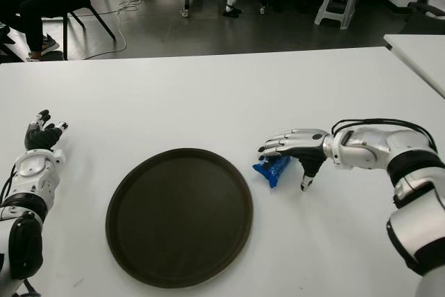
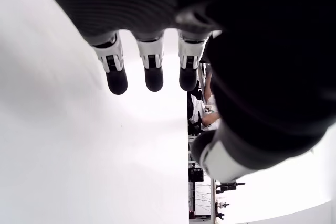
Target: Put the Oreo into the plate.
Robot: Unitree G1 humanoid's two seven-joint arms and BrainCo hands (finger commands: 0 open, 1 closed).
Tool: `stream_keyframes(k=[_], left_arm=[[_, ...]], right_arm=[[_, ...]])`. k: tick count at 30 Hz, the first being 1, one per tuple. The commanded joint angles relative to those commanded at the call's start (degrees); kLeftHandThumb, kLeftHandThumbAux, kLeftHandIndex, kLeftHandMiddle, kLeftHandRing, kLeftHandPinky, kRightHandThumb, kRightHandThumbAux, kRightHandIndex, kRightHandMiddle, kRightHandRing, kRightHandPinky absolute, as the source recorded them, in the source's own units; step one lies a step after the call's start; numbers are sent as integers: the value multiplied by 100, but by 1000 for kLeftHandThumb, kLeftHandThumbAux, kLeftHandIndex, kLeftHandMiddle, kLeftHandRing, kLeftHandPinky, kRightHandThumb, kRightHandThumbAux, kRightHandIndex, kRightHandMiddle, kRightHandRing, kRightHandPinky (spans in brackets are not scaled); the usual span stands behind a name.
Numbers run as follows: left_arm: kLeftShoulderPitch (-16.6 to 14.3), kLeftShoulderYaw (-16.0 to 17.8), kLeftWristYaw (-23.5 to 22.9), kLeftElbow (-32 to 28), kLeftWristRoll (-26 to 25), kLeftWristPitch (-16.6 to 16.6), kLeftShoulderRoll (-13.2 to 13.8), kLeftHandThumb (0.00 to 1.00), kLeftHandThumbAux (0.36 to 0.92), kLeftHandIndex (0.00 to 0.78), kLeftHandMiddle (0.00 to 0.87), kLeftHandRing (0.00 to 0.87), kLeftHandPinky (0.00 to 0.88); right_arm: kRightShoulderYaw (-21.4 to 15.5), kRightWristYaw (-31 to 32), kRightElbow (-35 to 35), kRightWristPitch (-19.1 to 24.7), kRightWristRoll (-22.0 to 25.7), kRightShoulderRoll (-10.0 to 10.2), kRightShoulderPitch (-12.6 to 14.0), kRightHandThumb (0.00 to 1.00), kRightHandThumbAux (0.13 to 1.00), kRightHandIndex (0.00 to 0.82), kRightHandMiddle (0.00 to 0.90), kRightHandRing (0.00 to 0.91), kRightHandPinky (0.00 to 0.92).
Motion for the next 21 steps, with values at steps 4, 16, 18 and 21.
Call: stream_keyframes(k=[4,16,18,21], left_arm=[[1,6,-15,4,-28,6,4,1,837,0,0,7,44],[-2,54,-23,3,-87,1,-8,0,834,0,4,16,54],[-1,56,-19,4,-90,4,-7,0,836,0,3,16,55],[-1,60,-22,5,-97,10,-6,1,835,0,2,13,51]], right_arm=[[-43,469,-123,146,106,-12,-20,0,835,0,0,0,33],[-166,1446,-529,440,315,-90,13,0,799,0,0,0,67],[-190,1530,-588,471,345,-97,32,0,788,0,0,0,63],[-237,1628,-648,495,407,-96,60,0,771,0,0,0,56]])
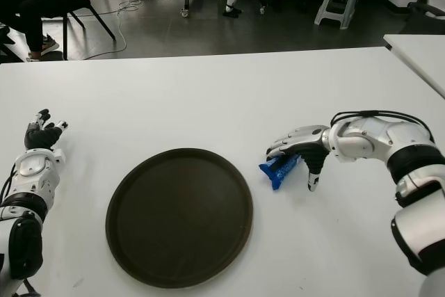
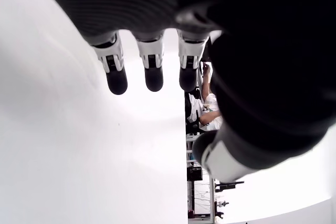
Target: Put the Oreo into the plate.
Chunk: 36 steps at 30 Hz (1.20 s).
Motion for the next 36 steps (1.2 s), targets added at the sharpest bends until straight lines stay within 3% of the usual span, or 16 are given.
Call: stream_keyframes(k=[5,25,30,36], left_arm=[[2,7,-11,13,1,18,12,3,840,0,4,11,45],[12,-4,-26,17,31,-3,22,1,822,0,0,7,48],[11,24,-40,6,-2,-12,7,3,824,0,0,7,48],[6,22,-38,-3,1,-7,1,0,838,0,0,8,51]], right_arm=[[-79,64,-80,63,40,23,47,0,752,0,0,0,62],[-24,-746,-151,-88,-272,18,81,0,723,0,0,24,110],[-156,-1107,-222,50,-207,26,221,0,715,0,0,51,108],[-292,-1920,-337,313,-307,24,453,0,805,124,201,273,361]])
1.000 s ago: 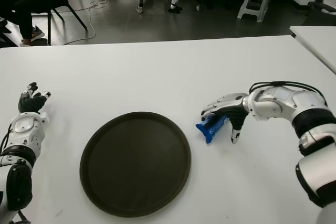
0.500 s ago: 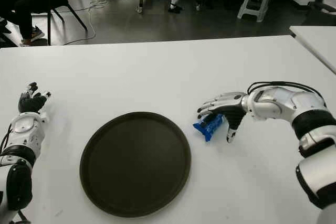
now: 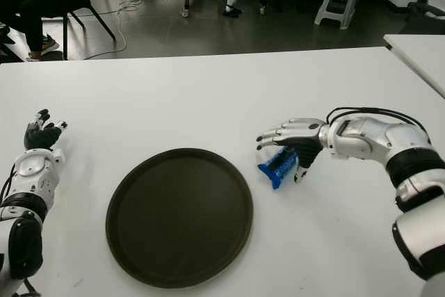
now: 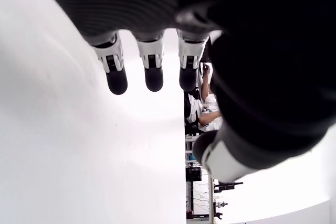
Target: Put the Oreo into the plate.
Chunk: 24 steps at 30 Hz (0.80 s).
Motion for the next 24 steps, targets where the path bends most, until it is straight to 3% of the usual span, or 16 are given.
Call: stream_keyframes(k=[3,6,10,13,18,24], left_arm=[[0,3,7,-4,-3,-1,-4,0,838,0,0,9,51],[-1,9,8,-5,-8,-4,-6,0,837,0,0,9,50],[4,9,3,-9,-6,-9,0,2,836,0,0,8,47],[7,-2,-5,-13,5,-18,2,5,835,0,0,5,46],[7,-9,-26,-16,8,-8,8,6,835,0,0,0,45],[0,33,-30,-13,-34,13,3,5,828,0,0,1,45]], right_arm=[[44,-397,-1,93,-147,14,49,453,761,316,336,399,481],[166,-848,59,145,-402,25,34,610,741,385,435,489,565],[527,-1687,70,172,-1076,-42,-138,672,731,414,541,584,641],[781,-1909,84,256,-1450,-39,-326,690,726,424,646,676,705],[1161,-2222,34,364,-1962,-113,-496,696,725,429,722,733,726],[1410,-2380,26,489,-2232,-151,-638,701,722,434,773,769,749]])
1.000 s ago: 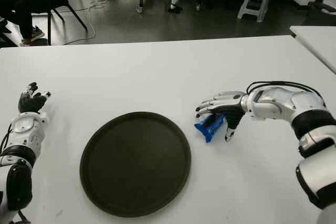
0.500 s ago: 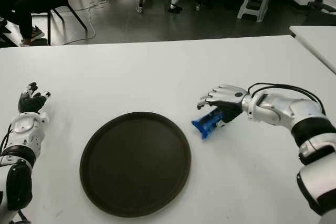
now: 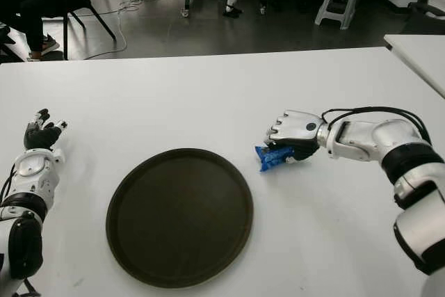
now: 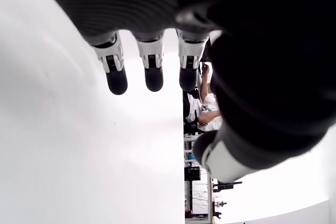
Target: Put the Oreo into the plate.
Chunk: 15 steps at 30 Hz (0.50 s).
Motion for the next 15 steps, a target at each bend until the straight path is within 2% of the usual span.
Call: stream_keyframes(k=[9,15], left_arm=[[-5,46,-23,19,-13,34,23,18,815,0,0,3,47],[0,74,-58,13,-18,8,18,18,812,0,0,2,46]], right_arm=[[498,141,-205,118,-559,-80,-330,704,720,439,806,784,726],[470,408,-296,44,-394,-156,-371,704,718,437,795,771,681]])
